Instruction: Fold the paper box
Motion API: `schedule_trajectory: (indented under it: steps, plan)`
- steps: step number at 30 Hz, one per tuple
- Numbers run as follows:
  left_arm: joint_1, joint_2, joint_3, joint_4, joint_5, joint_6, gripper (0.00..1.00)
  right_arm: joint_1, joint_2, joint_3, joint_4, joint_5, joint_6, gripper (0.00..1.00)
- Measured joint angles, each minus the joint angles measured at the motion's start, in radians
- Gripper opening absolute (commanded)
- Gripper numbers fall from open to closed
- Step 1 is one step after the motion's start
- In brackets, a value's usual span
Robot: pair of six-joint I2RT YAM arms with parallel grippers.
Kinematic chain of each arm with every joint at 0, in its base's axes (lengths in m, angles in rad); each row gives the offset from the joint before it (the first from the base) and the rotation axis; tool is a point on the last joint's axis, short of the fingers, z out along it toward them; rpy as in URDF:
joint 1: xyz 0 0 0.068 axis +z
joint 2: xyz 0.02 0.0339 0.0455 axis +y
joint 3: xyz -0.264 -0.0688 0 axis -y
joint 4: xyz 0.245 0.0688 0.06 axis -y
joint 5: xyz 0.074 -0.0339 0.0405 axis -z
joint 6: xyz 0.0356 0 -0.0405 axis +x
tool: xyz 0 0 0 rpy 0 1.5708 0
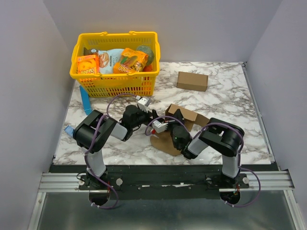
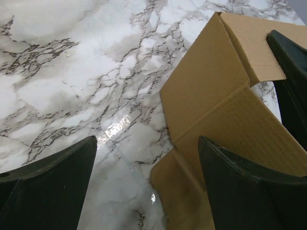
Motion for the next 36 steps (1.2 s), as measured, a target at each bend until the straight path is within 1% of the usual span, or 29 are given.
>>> schedule_trajectory:
  steps: [11,21,29,36]
  plan:
    - [-0.034,0.042,0.004,0.028,0.018,0.013,0.95,0.000,-0.013,-0.007,-0.002,0.008,0.032,0.01]
    - [-0.067,0.062,0.043,0.028,0.018,0.035,0.96,-0.003,-0.034,-0.027,-0.004,0.037,0.073,0.01]
    - [-0.076,0.063,0.028,0.060,0.017,0.046,0.96,-0.003,-0.059,-0.051,-0.005,0.035,0.100,0.01]
    - [-0.131,0.062,0.026,0.057,-0.060,0.077,0.96,-0.002,-0.135,-0.104,-0.014,0.022,0.174,0.01]
